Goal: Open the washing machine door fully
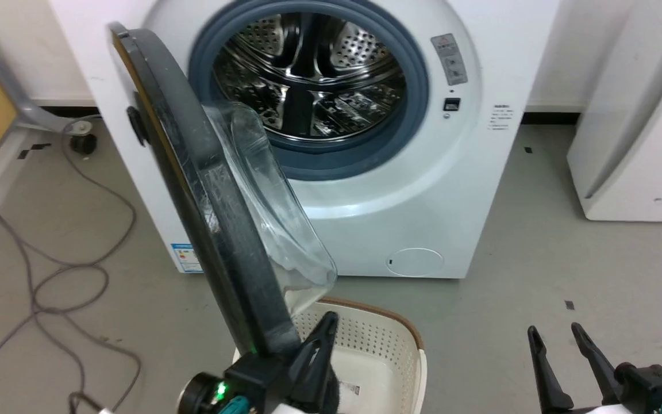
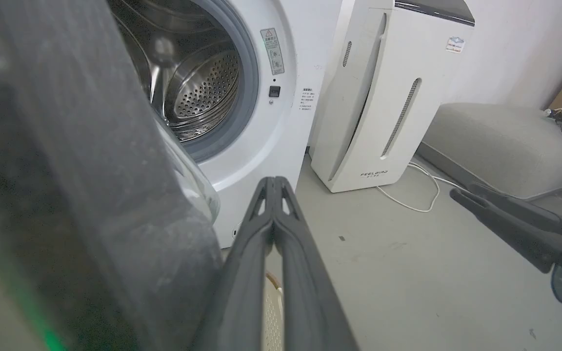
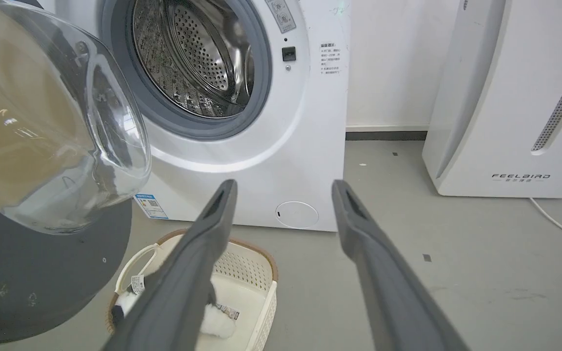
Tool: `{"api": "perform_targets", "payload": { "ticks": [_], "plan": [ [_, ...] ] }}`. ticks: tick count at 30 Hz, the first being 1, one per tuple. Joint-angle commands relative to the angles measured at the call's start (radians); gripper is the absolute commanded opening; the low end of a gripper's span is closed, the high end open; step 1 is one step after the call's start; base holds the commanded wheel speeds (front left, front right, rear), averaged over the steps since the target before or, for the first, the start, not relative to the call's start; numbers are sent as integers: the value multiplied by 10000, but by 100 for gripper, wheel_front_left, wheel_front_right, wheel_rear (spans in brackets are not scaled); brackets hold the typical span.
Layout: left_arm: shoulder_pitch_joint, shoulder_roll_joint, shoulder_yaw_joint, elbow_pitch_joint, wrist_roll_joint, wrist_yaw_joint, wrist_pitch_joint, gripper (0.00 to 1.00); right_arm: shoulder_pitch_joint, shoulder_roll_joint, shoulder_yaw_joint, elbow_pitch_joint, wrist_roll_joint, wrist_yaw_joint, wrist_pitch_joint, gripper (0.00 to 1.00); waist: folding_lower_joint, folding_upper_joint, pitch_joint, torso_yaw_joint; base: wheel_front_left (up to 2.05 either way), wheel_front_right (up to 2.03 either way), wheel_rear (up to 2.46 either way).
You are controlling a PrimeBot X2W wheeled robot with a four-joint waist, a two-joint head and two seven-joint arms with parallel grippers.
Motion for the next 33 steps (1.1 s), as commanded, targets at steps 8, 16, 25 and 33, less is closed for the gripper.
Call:
{"api": "perform_targets", "payload": {
  "ticks": [8, 16, 25, 33],
  "plan": [
    [857, 461, 410, -965, 164, 574, 22, 0, 161, 39, 1, -212, -97, 8, 138, 100, 0, 0, -50, 770, 0, 0, 0],
    [1392, 692, 709, -1308, 137, 897, -35, 0, 188, 39, -122, -289, -93, 8, 181, 100, 0, 0, -7, 1469, 0, 0, 0],
    [1654, 891, 1344, -1395, 58, 1280, -386, 0, 59, 39, -158, -258, -141, 8, 214, 100, 0, 0, 90, 2421, 0, 0, 0],
    [1292, 1327, 2436, -375, -463, 1210, -867, 0, -105, 39, -52, -157, -124, 8, 302, 100, 0, 0, 168, 2750, 0, 0, 0]
  ]
}}
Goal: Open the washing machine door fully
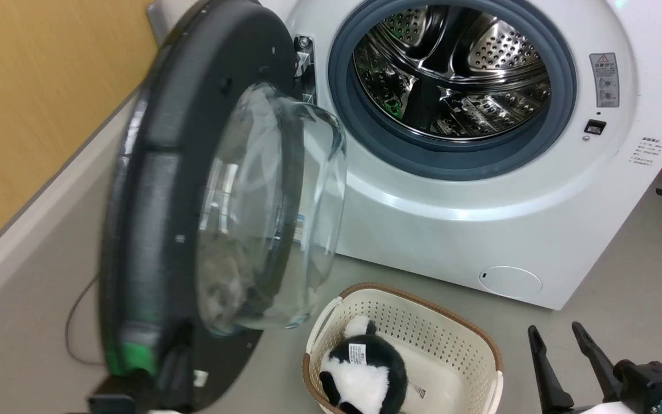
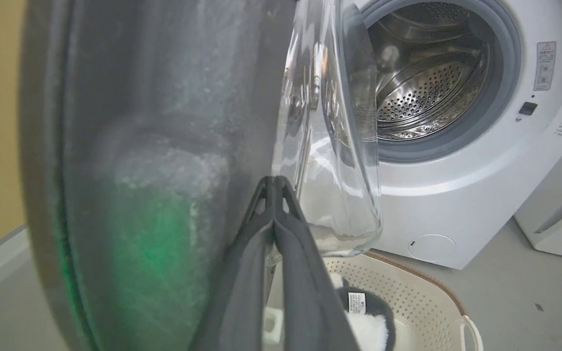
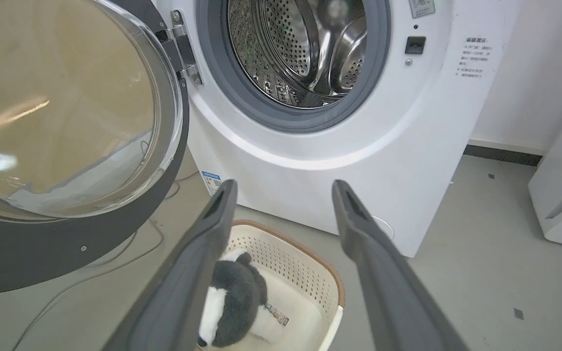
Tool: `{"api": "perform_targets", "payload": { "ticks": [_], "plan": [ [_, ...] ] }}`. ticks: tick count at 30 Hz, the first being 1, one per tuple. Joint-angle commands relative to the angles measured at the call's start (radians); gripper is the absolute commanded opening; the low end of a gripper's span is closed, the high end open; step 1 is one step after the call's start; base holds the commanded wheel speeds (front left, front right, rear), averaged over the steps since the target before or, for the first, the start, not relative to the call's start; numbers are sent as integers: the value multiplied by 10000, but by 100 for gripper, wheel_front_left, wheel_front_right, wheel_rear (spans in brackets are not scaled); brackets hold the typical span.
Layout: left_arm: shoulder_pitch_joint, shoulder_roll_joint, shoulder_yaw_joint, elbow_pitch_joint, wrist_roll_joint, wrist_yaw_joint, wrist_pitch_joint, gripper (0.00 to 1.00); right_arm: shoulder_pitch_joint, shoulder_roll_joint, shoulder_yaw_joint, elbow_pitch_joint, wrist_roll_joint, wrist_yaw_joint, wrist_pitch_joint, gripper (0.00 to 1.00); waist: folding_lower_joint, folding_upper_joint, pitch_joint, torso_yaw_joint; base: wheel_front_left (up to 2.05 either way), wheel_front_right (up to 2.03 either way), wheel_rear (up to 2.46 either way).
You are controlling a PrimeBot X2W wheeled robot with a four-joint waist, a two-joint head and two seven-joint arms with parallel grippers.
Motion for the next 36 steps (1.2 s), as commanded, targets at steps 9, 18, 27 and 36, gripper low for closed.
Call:
{"api": "perform_targets", "payload": {
  "ticks": [9, 18, 27, 36],
  "plan": [
    [-1104, 854, 1702, 1919, -950, -448, -912, 0, -238, 34, 234, 32, -51, 8, 48, 100, 0, 0, 122, -205, 0, 0, 0],
    [-2578, 1510, 2639, 4220, -1361, -842, -1568, 0, -360, 34, 346, -28, -110, 8, 169, 100, 0, 0, 236, -311, 0, 0, 0],
    [-3119, 1747, 3487, 6113, -1702, -1255, -1991, 0, -340, 34, 431, -54, -58, 8, 213, 100, 0, 0, 165, -589, 0, 0, 0],
    [-2170, 760, 4003, 5431, -1166, -1426, -2042, 0, -241, 34, 421, 105, 102, 8, 72, 100, 0, 0, -80, -751, 0, 0, 0]
  ]
}}
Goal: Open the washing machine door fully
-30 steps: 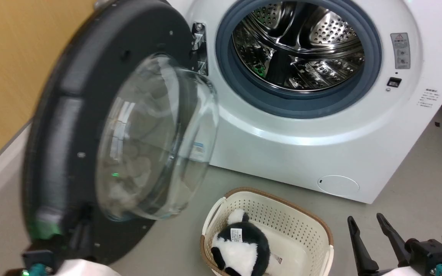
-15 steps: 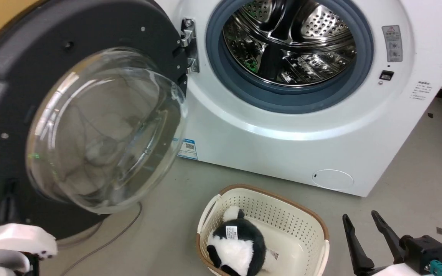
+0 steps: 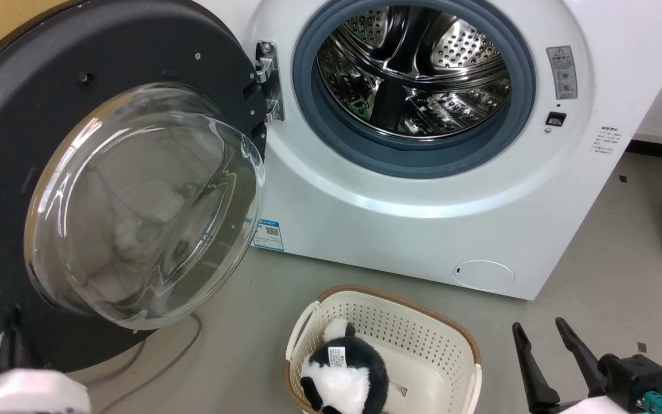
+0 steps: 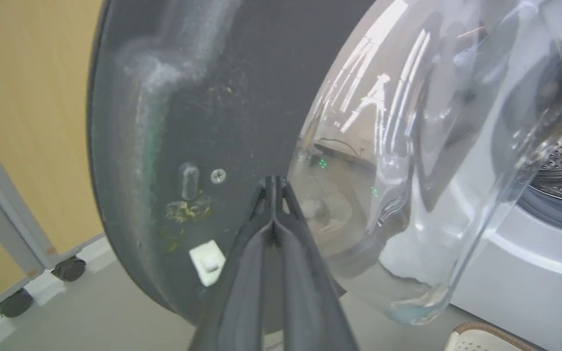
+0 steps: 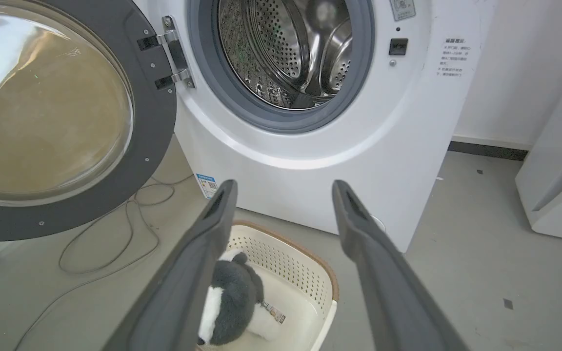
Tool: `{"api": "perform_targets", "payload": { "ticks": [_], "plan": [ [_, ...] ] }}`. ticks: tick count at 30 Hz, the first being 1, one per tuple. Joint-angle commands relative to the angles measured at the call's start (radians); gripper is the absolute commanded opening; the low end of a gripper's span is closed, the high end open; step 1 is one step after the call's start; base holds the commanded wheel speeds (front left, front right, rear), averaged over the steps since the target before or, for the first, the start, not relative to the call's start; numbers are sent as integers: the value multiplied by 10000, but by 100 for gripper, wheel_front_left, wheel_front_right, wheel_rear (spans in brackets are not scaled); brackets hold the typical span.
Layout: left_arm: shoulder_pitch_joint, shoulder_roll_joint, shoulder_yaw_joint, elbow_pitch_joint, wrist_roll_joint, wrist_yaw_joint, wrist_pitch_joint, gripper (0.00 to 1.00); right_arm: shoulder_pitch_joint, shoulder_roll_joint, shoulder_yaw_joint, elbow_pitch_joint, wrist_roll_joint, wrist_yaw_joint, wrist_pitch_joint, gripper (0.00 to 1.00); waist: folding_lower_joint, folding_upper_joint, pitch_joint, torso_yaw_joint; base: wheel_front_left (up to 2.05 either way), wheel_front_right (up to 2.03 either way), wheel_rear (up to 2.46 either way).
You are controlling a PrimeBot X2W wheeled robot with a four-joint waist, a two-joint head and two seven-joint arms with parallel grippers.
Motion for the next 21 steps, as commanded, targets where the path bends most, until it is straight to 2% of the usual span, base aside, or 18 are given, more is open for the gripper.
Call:
{"api": "perform_targets", "payload": {
  "ticks": [1, 5, 6, 7, 8, 9, 13, 21],
  "plan": [
    [451, -294, 58, -373, 161, 33, -52, 0, -29, 32, -2, 37, 68, 8, -98, 100, 0, 0, -58, -34, 0, 0, 0],
    [1344, -1003, 54, -1586, 563, 232, -53, 0, 35, 32, -35, 137, 144, 8, -188, 100, 0, 0, -185, -40, 0, 0, 0],
    [1556, -1160, -3, -1875, 671, 276, -53, 5, 46, 32, -51, 163, 159, 8, -216, 100, 0, 0, -212, -41, 0, 0, 0],
    [1764, -1304, -82, -2142, 786, 329, -53, 24, 53, 32, -65, 193, 168, 8, -241, 100, 0, 0, -250, -47, 0, 0, 0],
    [1970, -1441, -194, -2369, 871, 358, -53, 60, 60, 32, -86, 218, 174, 8, -269, 100, 0, 0, -282, -58, 0, 0, 0],
    [2140, -1549, -271, -2564, 942, 413, -53, 100, 66, 32, -93, 245, 174, 8, -289, 100, 0, 0, -324, -79, 0, 0, 0],
    [2615, -1773, -729, -3137, 1303, 500, -48, 100, 73, 32, -62, 305, 130, 8, -313, 100, 0, 0, -478, -293, 0, 0, 0],
    [2687, -1950, -1924, -3635, 1700, 129, 395, 100, 80, 32, -34, 47, -171, 8, -255, 100, 0, 0, -593, -1094, 0, 0, 0]
  ]
}}
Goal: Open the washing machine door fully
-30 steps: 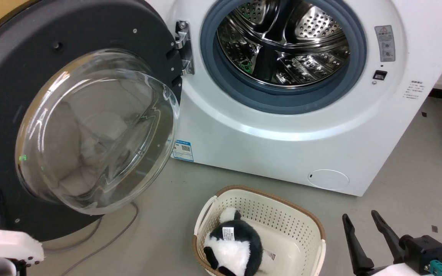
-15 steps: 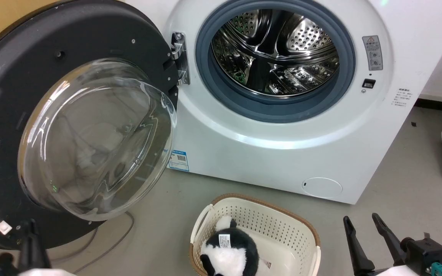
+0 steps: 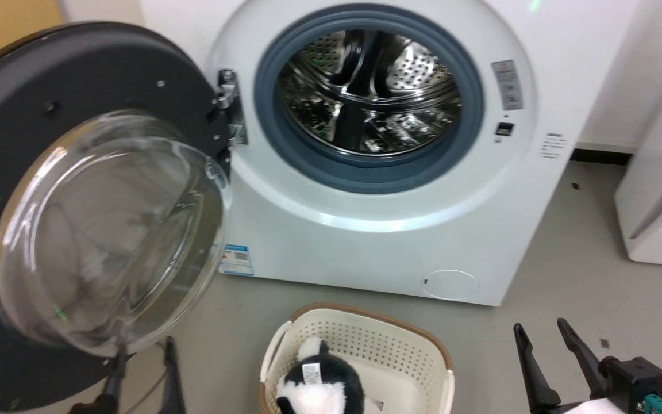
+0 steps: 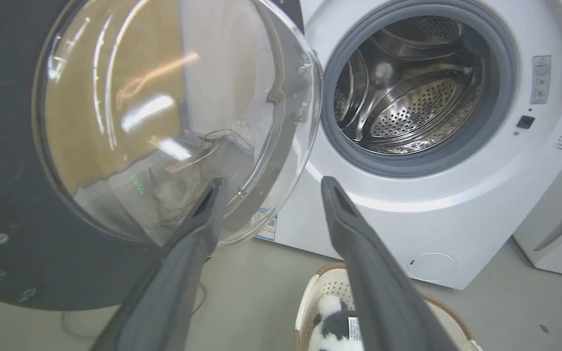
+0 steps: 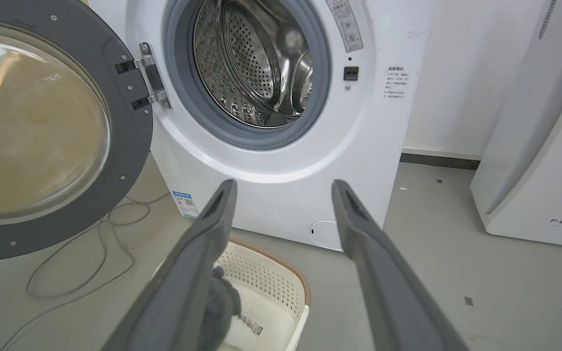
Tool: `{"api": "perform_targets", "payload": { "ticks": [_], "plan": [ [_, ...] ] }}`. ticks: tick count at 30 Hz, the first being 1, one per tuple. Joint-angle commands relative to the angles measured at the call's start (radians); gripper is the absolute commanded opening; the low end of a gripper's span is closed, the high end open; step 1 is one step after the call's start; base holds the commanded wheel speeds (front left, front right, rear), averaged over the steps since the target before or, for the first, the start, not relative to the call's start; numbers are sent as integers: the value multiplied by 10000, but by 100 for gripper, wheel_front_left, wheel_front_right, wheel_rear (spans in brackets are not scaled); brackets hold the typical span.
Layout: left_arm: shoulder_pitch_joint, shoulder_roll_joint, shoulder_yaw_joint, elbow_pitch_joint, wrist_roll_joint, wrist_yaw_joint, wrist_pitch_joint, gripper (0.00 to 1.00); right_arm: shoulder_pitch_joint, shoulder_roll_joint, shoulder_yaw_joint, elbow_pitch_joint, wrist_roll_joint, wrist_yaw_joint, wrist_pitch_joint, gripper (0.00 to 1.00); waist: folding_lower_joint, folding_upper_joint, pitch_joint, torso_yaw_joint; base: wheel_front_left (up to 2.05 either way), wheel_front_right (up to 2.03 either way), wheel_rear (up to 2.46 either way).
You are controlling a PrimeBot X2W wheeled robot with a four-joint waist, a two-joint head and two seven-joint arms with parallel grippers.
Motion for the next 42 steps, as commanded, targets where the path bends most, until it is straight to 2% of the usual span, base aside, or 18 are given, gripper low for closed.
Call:
{"api": "perform_targets", "payload": {
  "ticks": [1, 7, 13, 26, 27, 42],
  "plan": [
    [12, -31, -220, -71, 149, -104, 70, 100, 92, 30, -16, -109, -95, 8, 11, 100, 0, 0, -34, -367, 0, 0, 0],
    [-154, -37, -707, 5, 400, -254, 124, 100, 169, 30, -26, -244, -231, 8, 106, 100, 0, 0, 11, -1070, 0, 0, 0],
    [-449, -10, -915, 280, 692, -137, 113, 100, 206, 30, 61, -443, -360, 8, 134, 100, 0, 0, 93, -1647, 0, 0, 0],
    [-646, 160, -890, 485, 731, -18, 72, 100, 122, 30, 205, -550, -290, 8, 57, 100, 0, 0, 277, -1856, 0, 0, 0],
    [-476, 113, -909, 485, 744, -58, 125, 0, 104, 0, 207, -510, -364, 0, 88, 0, 0, 0, 280, -1859, 0, 0, 0],
    [-622, -31, -758, 479, 939, -206, 336, 0, -42, 1, 176, -418, -487, 1, 130, 0, 0, 0, 296, -1825, 0, 0, 0]
  ]
}}
